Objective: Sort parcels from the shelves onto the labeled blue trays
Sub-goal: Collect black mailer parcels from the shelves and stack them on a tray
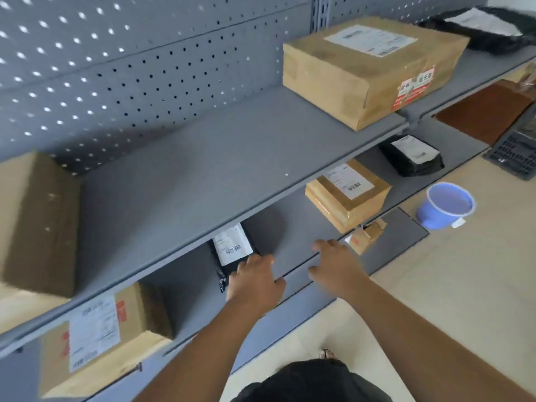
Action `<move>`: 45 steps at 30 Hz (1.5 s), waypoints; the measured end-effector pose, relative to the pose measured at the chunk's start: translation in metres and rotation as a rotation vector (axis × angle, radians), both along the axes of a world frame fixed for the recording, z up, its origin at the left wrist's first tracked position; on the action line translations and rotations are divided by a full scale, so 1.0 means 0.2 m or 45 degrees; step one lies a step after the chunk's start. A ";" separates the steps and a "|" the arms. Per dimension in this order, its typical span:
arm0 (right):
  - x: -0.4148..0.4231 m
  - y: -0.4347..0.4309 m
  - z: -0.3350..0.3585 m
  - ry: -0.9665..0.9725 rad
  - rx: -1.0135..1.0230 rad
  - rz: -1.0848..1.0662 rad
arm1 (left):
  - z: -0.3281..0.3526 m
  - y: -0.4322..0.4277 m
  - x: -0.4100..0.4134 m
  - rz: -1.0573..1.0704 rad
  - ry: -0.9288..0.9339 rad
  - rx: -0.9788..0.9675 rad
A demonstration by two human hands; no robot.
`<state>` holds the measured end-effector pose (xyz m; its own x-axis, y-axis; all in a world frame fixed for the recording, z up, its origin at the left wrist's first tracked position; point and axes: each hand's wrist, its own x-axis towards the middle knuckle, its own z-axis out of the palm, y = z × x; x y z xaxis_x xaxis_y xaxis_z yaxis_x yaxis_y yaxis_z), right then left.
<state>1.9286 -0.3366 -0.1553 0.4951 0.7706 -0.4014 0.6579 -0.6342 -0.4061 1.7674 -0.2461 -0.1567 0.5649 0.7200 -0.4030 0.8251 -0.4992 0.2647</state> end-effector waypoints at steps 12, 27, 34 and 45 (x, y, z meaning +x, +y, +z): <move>0.02 0.35 -0.18 0.026 -0.031 0.527 | -0.08 0.07 -0.09 0.568 0.034 -0.031; -0.15 0.64 -0.52 0.368 -0.029 0.184 | -0.48 0.28 -0.24 1.012 -0.230 -0.207; -0.24 0.72 -0.69 0.402 0.136 0.133 | -0.70 0.38 -0.20 1.024 -0.404 -0.137; -0.26 0.72 -0.69 0.801 0.095 -0.207 | -0.71 0.35 -0.20 1.217 -0.682 -0.319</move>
<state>1.8760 -0.1923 -0.2931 0.2958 0.7425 -0.6010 0.1784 -0.6610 -0.7289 1.7272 -0.1761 -0.2995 -0.0320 0.8832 -0.4679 0.5902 0.3945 0.7043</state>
